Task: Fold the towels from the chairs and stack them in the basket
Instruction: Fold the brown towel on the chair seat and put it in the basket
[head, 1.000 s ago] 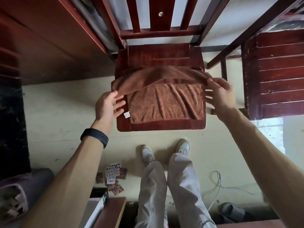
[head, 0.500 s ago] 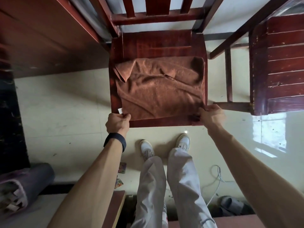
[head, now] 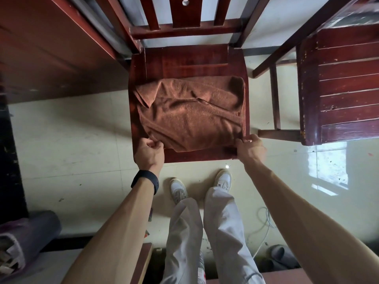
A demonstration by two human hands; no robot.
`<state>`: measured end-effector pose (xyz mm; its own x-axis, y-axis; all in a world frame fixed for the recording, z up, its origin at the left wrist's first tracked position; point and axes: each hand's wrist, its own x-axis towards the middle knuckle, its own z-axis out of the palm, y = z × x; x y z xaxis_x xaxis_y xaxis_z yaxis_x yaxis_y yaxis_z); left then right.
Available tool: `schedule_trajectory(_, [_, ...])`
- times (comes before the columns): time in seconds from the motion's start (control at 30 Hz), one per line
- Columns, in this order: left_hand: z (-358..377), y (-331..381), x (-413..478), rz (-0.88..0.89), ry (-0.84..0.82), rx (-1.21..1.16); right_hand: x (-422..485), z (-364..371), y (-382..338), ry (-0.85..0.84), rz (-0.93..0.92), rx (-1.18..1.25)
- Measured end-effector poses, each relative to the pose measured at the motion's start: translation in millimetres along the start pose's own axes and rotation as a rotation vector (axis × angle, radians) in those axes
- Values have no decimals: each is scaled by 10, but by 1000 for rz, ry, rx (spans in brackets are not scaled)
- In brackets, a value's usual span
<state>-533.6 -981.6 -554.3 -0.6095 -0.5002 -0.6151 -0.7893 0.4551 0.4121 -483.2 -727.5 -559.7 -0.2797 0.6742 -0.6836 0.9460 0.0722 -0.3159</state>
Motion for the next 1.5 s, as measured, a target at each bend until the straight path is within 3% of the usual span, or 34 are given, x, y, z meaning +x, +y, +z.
schedule_trajectory(0.3, [-346, -54, -38, -30, -115, -401, 34, -108, 135, -24, 156, 370])
schedule_trajectory(0.5, [-634, -162, -131, -92, -176, -390, -139, -367, 80, -240, 308, 510])
schedule_trajectory(0.7, [-1049, -152, -304, -228, -143, -435, -514, -875, 60, -224, 243, 670])
schedule_trajectory(1.0, [-2202, 520, -1212, -322, -343, -581, -1568, -1951, -299, -380, 284, 935])
schedule_trajectory(1.13, [-2694, 719, -1554, -287, -449, -510, -2013, -2378, -307, -356, 214, 887])
schedule_trajectory(1.23, [-2921, 724, -1693, -232, -426, -356, -2219, -2535, -205, -317, 113, 729])
schedule_trajectory(1.5, [-3142, 474, -1829, -284, -478, -279, -2495, -2530, -160, -304, 210, 734])
